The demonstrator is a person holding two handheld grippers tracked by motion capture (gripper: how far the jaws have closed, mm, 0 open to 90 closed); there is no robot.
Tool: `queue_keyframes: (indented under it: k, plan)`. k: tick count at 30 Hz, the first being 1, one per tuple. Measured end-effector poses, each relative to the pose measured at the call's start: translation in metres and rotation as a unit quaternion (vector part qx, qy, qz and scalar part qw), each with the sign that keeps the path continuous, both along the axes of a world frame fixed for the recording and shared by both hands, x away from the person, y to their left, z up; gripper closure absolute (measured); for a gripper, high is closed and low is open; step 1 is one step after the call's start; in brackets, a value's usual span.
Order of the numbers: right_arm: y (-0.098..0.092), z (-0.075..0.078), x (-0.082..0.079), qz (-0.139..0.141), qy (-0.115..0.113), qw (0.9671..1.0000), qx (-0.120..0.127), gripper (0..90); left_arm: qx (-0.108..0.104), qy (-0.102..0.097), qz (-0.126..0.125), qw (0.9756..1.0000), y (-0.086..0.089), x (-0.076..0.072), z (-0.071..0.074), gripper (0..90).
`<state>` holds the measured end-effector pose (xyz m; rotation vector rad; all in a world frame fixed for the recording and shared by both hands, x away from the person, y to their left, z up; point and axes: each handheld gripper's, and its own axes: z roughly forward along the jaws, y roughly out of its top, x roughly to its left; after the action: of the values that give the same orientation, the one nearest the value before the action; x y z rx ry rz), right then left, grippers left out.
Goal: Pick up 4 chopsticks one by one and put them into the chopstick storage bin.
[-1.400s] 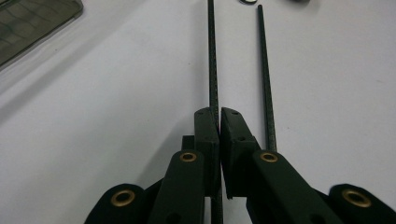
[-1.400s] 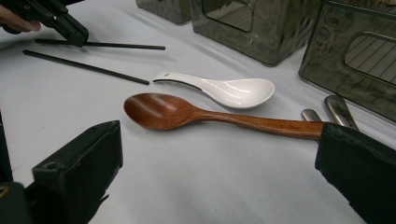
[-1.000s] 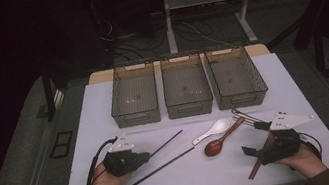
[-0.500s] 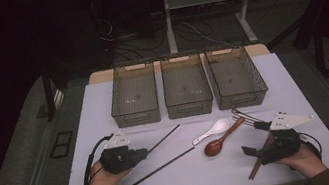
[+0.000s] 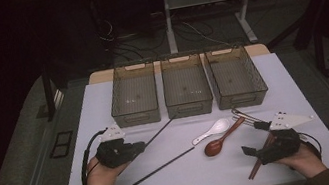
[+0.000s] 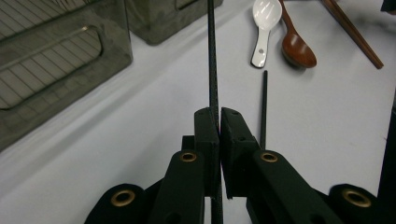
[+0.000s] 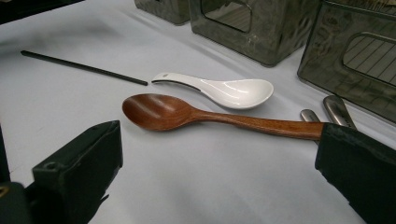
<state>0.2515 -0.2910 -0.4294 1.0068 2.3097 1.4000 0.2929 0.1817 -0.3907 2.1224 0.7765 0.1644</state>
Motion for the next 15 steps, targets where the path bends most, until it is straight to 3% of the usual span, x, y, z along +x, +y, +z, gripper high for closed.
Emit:
queue_keyframes:
  k: [15]
  plan:
    - [-0.001,0.000,-0.001,-0.003,0.002,1.0000,0.006,1.0,-0.013,-0.013,0.013,0.9998,-0.001,0.019,0.018,85.8]
